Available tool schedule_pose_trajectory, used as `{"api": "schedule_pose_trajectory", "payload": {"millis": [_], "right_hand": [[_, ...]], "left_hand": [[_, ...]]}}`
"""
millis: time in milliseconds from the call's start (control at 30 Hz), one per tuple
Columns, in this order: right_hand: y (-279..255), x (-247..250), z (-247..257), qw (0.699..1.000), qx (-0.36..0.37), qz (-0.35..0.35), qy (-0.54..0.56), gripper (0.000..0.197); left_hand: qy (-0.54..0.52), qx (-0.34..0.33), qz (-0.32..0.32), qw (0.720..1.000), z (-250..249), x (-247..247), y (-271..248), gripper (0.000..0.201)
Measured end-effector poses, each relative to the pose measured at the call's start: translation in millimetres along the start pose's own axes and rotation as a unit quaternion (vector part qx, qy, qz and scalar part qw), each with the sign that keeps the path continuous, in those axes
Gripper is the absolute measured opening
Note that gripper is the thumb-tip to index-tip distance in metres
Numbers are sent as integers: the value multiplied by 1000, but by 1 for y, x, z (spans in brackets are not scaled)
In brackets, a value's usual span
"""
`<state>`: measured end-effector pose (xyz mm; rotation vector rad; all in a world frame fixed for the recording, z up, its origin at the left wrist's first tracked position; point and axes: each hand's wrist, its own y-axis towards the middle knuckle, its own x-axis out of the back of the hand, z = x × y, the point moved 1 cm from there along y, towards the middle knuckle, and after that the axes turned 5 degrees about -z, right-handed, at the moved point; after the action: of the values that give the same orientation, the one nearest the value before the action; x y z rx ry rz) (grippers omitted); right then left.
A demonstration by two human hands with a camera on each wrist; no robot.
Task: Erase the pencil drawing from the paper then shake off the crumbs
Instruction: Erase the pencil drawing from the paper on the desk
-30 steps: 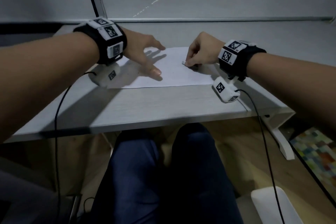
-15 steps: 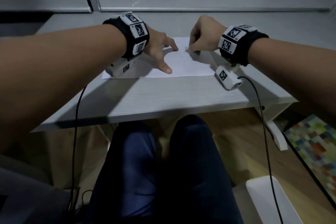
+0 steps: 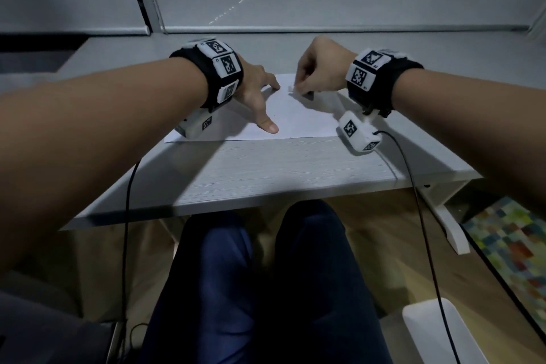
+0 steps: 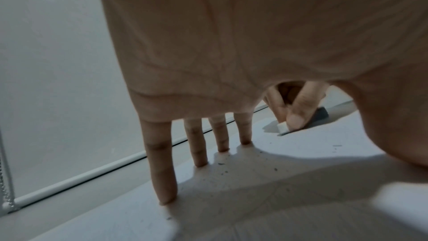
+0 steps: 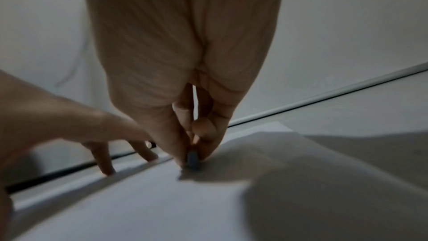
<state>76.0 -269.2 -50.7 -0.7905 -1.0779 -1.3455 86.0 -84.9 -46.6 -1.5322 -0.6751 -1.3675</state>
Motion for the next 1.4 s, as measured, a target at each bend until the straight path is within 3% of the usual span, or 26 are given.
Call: {"api": "schedule_pose_trajectory", "payload": {"millis": [267,500,700,867,1033,1267,1400], "right_hand": [[9,2,-10,996,-32,4,-87,10],[18,-27,34,999,32,9,-2,8],[23,-7,3,998,-28,5,-53,5],[5,32,-48,986,-144,-65,46,15],[-21,30,-77,968,-232,-31,95,24],[-25,28,-61,976,-218,7,-10,28],[-19,40,-44,982,-176,-61,-15,28]], "left_hand": [[-11,17,-18,1000,3,-4,1,123],[15,20,-24,999,7,-9,2,123],[9,23,-30,999,10,-10,3,130],[27,23,-16,999,18,-9,3,120],[32,6,-6,999,20,-11,2,113],[29,-4,-3,1000,26,-10,3,127],[-24,-22,-28,999,33,4,-7,120]]}}
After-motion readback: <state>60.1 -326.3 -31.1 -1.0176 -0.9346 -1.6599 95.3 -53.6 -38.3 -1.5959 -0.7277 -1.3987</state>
